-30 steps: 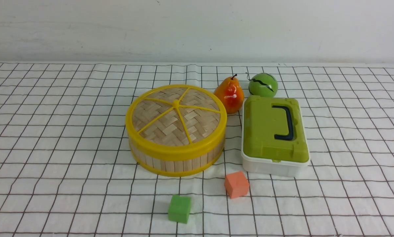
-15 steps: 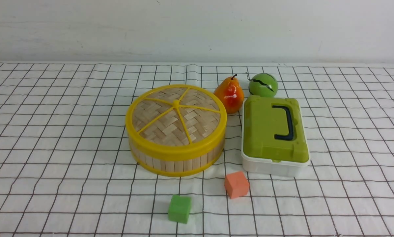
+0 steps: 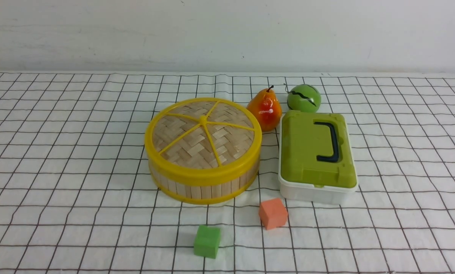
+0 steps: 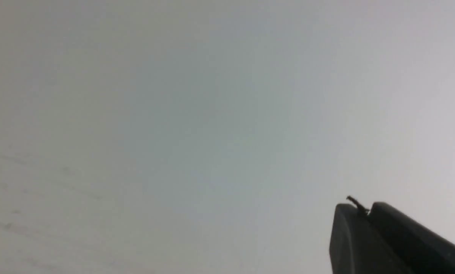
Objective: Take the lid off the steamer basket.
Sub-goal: Use the left arm to lift the lid of the steamer
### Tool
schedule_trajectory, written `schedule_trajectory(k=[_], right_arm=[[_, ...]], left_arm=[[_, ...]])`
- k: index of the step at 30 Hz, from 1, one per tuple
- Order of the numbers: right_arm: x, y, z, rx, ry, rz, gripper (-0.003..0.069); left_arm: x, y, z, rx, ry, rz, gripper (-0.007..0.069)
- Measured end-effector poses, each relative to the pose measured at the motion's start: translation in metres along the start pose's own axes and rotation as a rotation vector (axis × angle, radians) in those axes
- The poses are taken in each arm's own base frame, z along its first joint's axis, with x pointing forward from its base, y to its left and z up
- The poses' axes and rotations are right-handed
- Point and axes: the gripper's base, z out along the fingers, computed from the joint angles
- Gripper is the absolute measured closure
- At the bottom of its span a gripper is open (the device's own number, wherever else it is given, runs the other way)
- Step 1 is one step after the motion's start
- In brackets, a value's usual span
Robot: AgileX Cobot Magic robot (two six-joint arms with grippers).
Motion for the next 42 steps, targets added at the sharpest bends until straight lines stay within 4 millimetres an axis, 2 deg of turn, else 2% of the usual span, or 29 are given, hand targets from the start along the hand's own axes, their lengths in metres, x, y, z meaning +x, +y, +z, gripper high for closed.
schedule_trajectory(k=[1,3,5,6,8,10,12,15,17,19,22,24,25,27,29,31,32,33,35,36,38,39,42], right_arm=[[0.000,0.000,0.000,0.000,0.000,0.000,0.0419],[0.000,0.000,0.000,0.000,0.000,0.000,0.0419],[0.000,0.000,0.000,0.000,0.000,0.000,0.0419],[0.000,0.000,0.000,0.000,0.000,0.000,0.0419],[0.000,0.000,0.000,0.000,0.000,0.000,0.0419],[0.000,0.000,0.000,0.000,0.000,0.000,0.0419],[0.000,0.000,0.000,0.000,0.000,0.000,0.0419],[0.000,0.000,0.000,0.000,0.000,0.000,0.0419],[0.000,0.000,0.000,0.000,0.000,0.000,0.0419],[0.000,0.000,0.000,0.000,0.000,0.000,0.0419],[0.000,0.000,0.000,0.000,0.001,0.000,0.0419],[0.000,0.000,0.000,0.000,0.001,0.000,0.0419],[0.000,0.000,0.000,0.000,0.001,0.000,0.0419],[0.000,0.000,0.000,0.000,0.001,0.000,0.0419],[0.000,0.000,0.000,0.000,0.001,0.000,0.0419],[0.000,0.000,0.000,0.000,0.001,0.000,0.0419],[0.000,0.000,0.000,0.000,0.001,0.000,0.0419],[0.000,0.000,0.000,0.000,0.001,0.000,0.0419],[0.000,0.000,0.000,0.000,0.001,0.000,0.0419],[0.000,0.000,0.000,0.000,0.001,0.000,0.0419],[0.000,0.000,0.000,0.000,0.001,0.000,0.0419],[0.000,0.000,0.000,0.000,0.001,0.000,0.0419],[0.000,0.000,0.000,0.000,0.001,0.000,0.0419]], left_arm=[[-0.003,-0.001,0.001,0.006,-0.008,-0.003,0.0574],[-0.027,-0.016,0.012,0.055,-0.025,0.004,0.0586],[-0.038,-0.023,0.018,0.064,-0.006,0.029,0.0603],[-0.056,-0.032,0.030,0.057,0.056,0.065,0.0637],[-0.074,-0.042,0.052,0.012,0.201,0.124,0.0637],[-0.080,-0.044,0.075,-0.050,0.358,0.173,0.0637],[-0.075,-0.042,0.094,-0.108,0.499,0.204,0.0637],[-0.048,-0.032,0.119,-0.199,0.699,0.174,0.0637],[-0.031,-0.026,0.128,-0.247,0.776,0.111,0.0637],[0.011,-0.015,0.143,-0.357,0.951,-0.057,0.0637],[0.051,-0.014,0.156,-0.377,1.150,-0.155,0.0637],[0.067,-0.021,0.164,-0.311,1.237,-0.164,0.0637],[0.083,-0.034,0.175,-0.212,1.319,-0.186,0.0637],[0.097,-0.048,0.188,-0.084,1.376,-0.174,0.0637],[0.117,-0.067,0.210,0.038,1.411,-0.171,0.0637],[0.125,-0.076,0.226,0.086,1.407,-0.155,0.0637],[0.141,-0.084,0.241,0.118,1.421,-0.127,0.0637],[0.144,-0.086,0.246,0.126,1.420,-0.114,0.0637],[0.162,-0.096,0.273,0.155,1.429,-0.020,0.0637],[0.162,-0.097,0.272,0.152,1.434,-0.027,0.0637],[0.171,-0.104,0.298,0.139,1.441,0.062,0.0637],[0.177,-0.103,0.301,0.130,1.451,0.090,0.0637],[0.192,-0.102,0.329,0.034,1.493,0.180,0.0637]])
